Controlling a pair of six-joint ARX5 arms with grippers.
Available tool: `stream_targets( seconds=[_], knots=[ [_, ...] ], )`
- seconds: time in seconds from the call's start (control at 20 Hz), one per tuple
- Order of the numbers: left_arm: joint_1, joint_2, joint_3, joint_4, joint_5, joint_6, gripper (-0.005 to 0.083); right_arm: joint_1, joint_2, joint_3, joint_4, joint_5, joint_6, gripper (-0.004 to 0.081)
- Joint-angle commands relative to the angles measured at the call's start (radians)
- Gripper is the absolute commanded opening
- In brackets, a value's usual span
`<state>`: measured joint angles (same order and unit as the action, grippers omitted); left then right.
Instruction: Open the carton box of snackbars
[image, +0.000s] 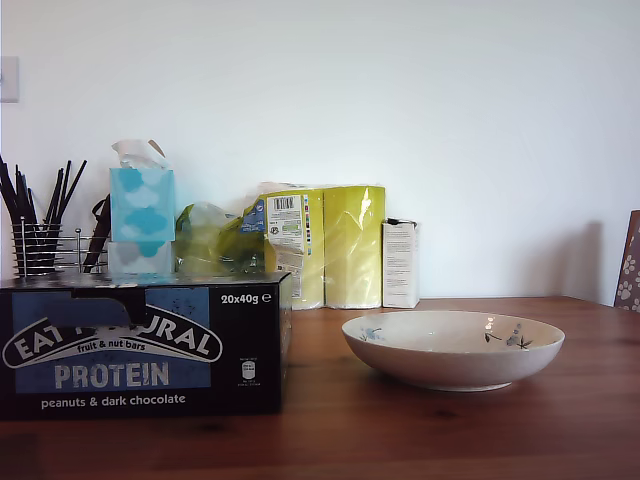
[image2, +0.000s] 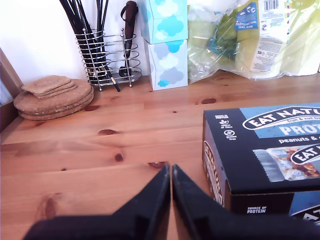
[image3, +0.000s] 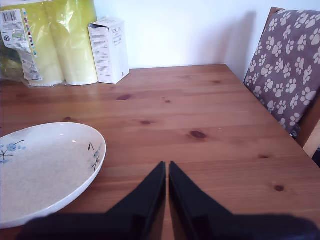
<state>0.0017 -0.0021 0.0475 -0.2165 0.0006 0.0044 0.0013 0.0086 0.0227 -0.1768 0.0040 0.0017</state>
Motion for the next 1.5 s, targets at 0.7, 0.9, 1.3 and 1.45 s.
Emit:
stream_targets(
  seconds=[0.7,0.9,1.3,1.45],
  knots=[
    [0.002,-0.004,0.03,-0.022,0.169,-0.032,-0.002,-0.001,-0.006,0.018,0.074,-0.065,0.08,-0.0013],
    [-0.01,-0.001,0.115,-0.039,0.257,-0.05,-0.002,0.034,0.0,0.115,-0.016,-0.209,0.082,-0.0013],
    [-0.101,0.312,0.403,-0.299,0.486,0.113,-0.002,0.18,0.167,0.309,-0.209,-0.369,0.173,-0.0013],
    [-0.157,0.489,0.533,-0.468,0.539,0.401,-0.002,0.233,0.251,0.371,-0.264,-0.388,0.208,-0.0013]
  ],
)
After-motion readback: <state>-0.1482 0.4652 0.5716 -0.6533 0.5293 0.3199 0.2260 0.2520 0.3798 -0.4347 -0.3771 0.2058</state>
